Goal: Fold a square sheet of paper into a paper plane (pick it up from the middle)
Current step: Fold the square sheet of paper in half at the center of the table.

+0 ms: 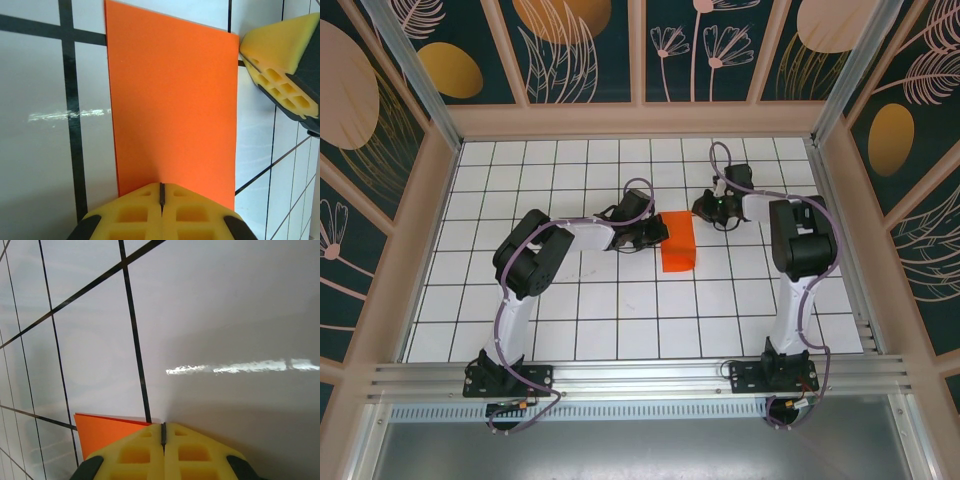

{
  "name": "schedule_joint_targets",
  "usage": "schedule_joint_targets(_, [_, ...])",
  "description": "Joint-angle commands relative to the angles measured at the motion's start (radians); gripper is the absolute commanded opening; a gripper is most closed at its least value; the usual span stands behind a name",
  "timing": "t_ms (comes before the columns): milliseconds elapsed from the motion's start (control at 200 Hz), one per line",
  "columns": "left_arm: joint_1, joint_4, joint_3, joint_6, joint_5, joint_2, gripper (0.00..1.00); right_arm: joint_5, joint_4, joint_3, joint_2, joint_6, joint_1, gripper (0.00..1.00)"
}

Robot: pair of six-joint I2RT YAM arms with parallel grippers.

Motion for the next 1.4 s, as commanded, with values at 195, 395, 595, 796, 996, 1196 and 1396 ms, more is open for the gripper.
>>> schedule_joint_targets(195, [0.004, -0.222, -0.068, 0.026, -0.112, 0.115, 0.0, -0.05, 0.017, -0.263, -0.276, 0.041, 0.05, 0.0])
schedule_joint_targets(395, [0.004, -0.211, -0.072, 0.038, -0.121, 0.115, 0.0, -0.066, 0.016, -0.331, -0.267, 0.035, 0.135, 0.0])
schedule_joint_targets(595, [0.005, -0.194, -0.092, 0.037, -0.13, 0.106, 0.0, -0.059, 0.023, -0.384, -0.25, 0.037, 0.145, 0.0])
schedule_joint_targets(796, [0.004, -0.192, -0.1, 0.035, -0.138, 0.106, 0.0, -0.031, 0.038, -0.496, -0.308, 0.058, 0.144, 0.0])
schedule_joint_targets(996, [0.005, -0.189, -0.102, 0.034, -0.144, 0.11, 0.0, 0.004, 0.065, -0.656, -0.415, 0.113, 0.119, 0.0])
schedule_joint_targets(1196, [0.005, -0.191, -0.097, 0.04, -0.145, 0.112, 0.0, -0.009, 0.057, -0.673, -0.52, 0.118, 0.087, 0.0])
schedule_joint_targets(1396, [0.005, -0.195, -0.096, 0.044, -0.145, 0.11, 0.0, -0.059, 0.103, -0.543, -0.505, 0.12, 0.098, 0.0])
